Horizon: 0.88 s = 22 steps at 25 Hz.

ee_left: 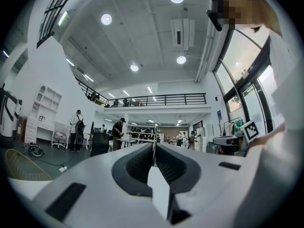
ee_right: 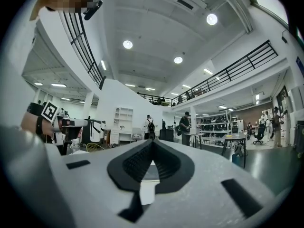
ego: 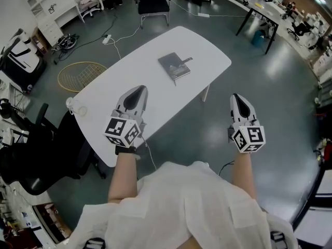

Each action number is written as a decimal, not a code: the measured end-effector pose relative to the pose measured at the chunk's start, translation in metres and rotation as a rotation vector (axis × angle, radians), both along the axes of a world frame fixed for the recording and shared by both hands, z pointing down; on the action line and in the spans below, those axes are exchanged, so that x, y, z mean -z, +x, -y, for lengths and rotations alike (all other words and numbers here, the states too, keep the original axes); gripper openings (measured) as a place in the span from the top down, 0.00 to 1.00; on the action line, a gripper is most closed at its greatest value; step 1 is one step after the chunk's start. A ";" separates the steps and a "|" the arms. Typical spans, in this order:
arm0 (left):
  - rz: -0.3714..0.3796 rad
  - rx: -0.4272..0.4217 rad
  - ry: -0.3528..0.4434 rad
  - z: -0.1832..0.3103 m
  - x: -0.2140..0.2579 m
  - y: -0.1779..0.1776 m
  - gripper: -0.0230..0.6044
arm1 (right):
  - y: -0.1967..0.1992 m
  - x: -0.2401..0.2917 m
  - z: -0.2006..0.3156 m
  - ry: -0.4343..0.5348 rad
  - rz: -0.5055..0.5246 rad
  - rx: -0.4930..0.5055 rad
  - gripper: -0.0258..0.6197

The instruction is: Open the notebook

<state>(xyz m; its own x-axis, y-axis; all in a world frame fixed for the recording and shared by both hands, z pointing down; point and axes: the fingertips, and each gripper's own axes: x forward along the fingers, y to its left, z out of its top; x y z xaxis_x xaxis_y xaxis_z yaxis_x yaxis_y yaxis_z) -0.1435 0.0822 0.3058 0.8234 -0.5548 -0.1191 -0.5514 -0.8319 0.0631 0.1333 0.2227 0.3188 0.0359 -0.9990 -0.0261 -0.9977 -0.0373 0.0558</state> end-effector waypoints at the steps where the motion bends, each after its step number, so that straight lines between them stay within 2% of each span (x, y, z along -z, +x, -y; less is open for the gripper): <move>1: -0.001 0.001 -0.001 -0.001 0.000 0.002 0.94 | 0.001 0.000 0.000 -0.003 -0.002 0.004 0.96; 10: -0.005 0.045 -0.008 -0.007 0.006 0.026 0.94 | 0.029 0.003 0.004 0.004 0.022 0.034 0.95; 16: 0.002 0.051 -0.004 -0.015 0.008 0.066 0.94 | 0.059 0.000 0.001 -0.011 0.021 0.076 0.96; 22: 0.012 0.075 0.007 -0.035 0.015 0.121 0.94 | 0.111 0.005 -0.003 -0.023 -0.011 0.130 0.96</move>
